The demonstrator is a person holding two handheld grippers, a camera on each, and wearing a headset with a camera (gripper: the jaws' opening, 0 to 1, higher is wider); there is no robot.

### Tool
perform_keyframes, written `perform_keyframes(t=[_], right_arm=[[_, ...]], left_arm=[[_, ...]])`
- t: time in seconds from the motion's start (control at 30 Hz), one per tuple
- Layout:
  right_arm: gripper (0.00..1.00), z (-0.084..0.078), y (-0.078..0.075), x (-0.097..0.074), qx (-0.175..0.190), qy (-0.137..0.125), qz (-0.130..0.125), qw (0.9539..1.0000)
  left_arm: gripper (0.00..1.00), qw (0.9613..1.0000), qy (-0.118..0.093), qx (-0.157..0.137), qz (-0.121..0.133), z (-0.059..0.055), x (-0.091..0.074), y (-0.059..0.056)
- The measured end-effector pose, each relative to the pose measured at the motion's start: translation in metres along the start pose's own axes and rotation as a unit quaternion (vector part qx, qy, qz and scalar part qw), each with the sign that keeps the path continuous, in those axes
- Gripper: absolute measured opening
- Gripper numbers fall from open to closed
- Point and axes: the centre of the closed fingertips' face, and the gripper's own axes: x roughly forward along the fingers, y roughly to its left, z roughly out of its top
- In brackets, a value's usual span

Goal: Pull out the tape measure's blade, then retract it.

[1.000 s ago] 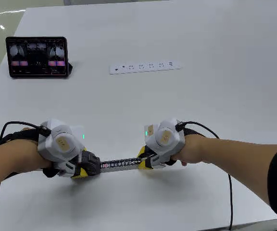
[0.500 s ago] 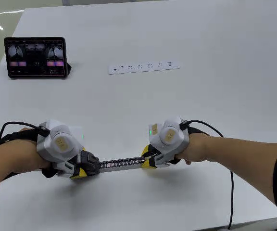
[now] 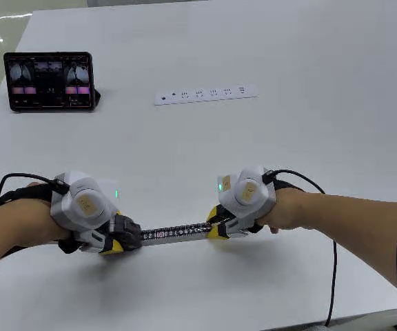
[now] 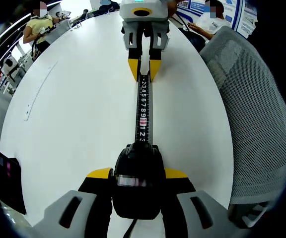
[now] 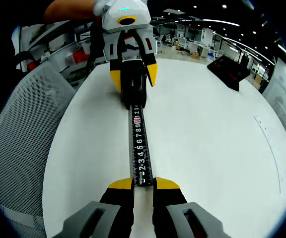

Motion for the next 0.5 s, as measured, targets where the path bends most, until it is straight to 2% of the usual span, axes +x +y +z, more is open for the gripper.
perform_keyframes(t=[0.5], right_arm=[[0.10, -0.0081, 0.0014, -0.0039, 0.001, 0.004, -0.002, 1.0000]], left_arm=[[0.33, 1.0000, 0.001, 0.000, 0.000, -0.0005, 0.0009, -0.0001]])
